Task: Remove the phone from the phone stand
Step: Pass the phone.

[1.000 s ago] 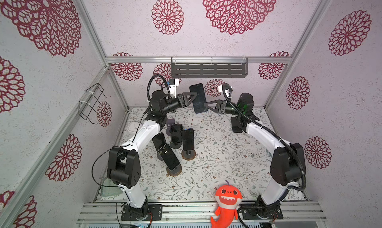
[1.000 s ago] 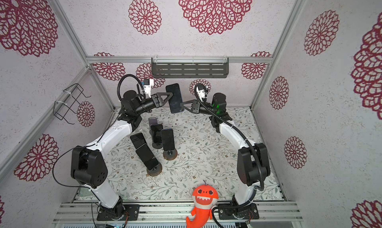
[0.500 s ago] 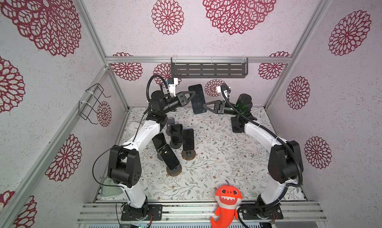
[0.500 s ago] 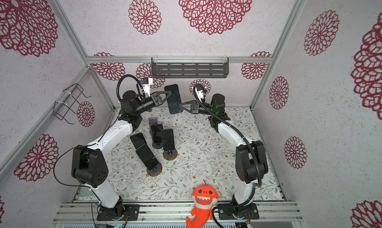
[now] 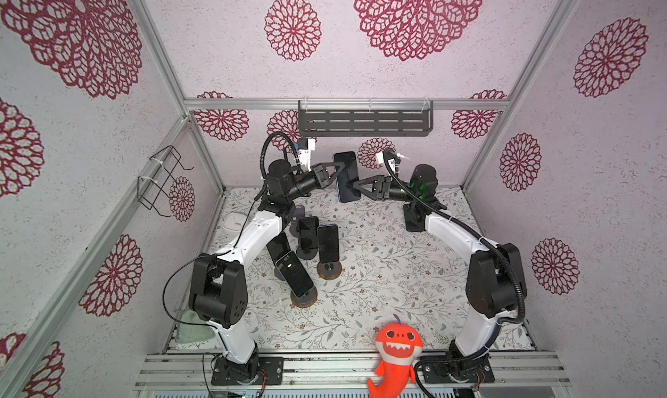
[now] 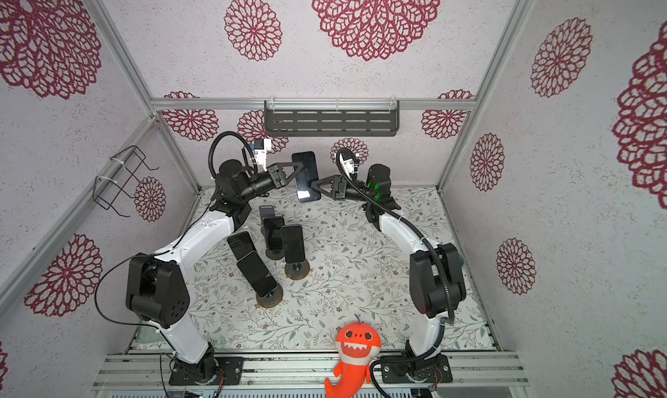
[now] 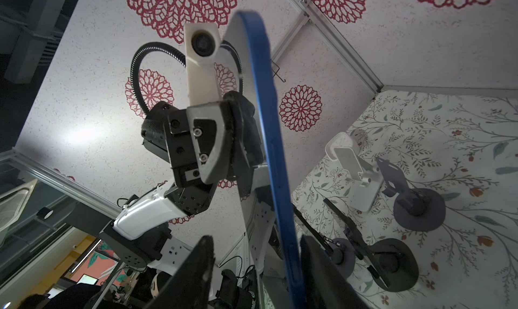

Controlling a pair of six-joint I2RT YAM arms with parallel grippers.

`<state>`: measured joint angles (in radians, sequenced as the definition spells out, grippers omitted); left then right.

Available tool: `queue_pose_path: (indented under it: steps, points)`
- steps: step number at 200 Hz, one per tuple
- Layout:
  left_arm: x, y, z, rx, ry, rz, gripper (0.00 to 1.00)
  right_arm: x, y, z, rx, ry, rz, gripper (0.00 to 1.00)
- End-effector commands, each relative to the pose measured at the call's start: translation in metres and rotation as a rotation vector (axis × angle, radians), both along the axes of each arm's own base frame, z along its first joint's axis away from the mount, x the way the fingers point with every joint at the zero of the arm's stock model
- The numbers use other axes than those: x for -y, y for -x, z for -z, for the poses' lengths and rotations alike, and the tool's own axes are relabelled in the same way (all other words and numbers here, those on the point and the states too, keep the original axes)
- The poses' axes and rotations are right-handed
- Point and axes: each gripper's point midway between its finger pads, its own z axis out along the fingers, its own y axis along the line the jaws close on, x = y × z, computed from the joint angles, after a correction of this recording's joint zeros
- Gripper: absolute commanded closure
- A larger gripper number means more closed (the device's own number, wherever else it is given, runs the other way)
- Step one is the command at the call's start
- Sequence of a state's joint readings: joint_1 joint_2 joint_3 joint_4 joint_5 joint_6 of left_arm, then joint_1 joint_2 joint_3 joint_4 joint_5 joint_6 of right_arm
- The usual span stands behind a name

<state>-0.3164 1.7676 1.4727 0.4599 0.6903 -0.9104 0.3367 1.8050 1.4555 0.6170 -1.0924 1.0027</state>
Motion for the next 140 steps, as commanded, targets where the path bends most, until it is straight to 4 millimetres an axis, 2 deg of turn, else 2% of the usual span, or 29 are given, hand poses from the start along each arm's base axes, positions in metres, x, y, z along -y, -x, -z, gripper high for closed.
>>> queue_pose_path:
  steps: [1,25,46,70,97,140]
  points:
    - [-0.008,0.005,-0.017,0.048,-0.007,-0.049,1.0,0.011,-0.005,-0.025,0.086,-0.013,0.058,0.37]
    - [-0.013,0.0,-0.013,0.019,-0.016,-0.101,1.0,0.027,-0.018,-0.015,0.101,0.072,0.186,0.21]
    - [-0.015,-0.004,-0.007,-0.019,-0.05,-0.173,1.0,0.046,-0.03,0.002,0.117,0.242,0.353,0.07]
    - [-0.007,-0.006,0.003,-0.061,-0.122,-0.237,1.0,0.06,-0.03,0.011,0.137,0.373,0.476,0.02]
    - [0.004,-0.007,0.01,-0.098,-0.173,-0.275,1.0,0.052,-0.022,0.02,0.186,0.52,0.553,0.01]
    - [0.016,-0.001,0.002,-0.074,-0.156,-0.259,1.0,0.023,-0.006,0.016,0.253,0.557,0.518,0.01]
